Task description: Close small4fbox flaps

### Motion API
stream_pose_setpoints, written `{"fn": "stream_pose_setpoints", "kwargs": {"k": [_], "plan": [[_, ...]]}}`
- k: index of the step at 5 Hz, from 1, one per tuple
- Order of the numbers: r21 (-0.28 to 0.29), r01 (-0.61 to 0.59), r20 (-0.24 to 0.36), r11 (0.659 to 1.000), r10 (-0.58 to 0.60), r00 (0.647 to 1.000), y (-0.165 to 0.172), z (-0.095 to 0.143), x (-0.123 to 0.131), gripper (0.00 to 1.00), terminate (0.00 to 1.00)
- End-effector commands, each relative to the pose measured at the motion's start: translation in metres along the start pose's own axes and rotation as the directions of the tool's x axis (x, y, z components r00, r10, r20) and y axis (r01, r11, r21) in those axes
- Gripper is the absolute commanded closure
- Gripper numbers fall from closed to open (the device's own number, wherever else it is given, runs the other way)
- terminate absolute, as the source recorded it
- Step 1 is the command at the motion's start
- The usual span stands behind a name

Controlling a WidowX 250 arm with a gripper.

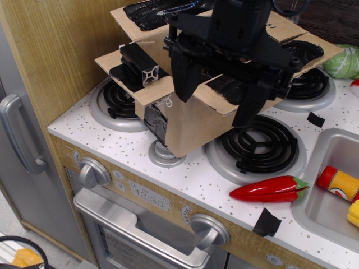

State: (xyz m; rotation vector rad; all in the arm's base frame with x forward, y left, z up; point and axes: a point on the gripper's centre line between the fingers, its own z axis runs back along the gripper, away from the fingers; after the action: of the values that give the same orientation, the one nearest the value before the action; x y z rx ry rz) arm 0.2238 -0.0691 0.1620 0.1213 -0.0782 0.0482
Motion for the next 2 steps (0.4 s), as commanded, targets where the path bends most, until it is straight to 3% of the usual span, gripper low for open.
{"fn": "stream_pose_setpoints", "kwargs": {"k": [1, 2], "plan": [[0.000, 0.000, 0.000, 1.000, 0.000, 1.000, 0.000, 0.000, 0.000, 0.00, 0.00], [-0.031, -0.003, 0.031, 1.000, 0.004, 1.000, 0.009, -0.015, -0.007, 0.00, 0.00]]}}
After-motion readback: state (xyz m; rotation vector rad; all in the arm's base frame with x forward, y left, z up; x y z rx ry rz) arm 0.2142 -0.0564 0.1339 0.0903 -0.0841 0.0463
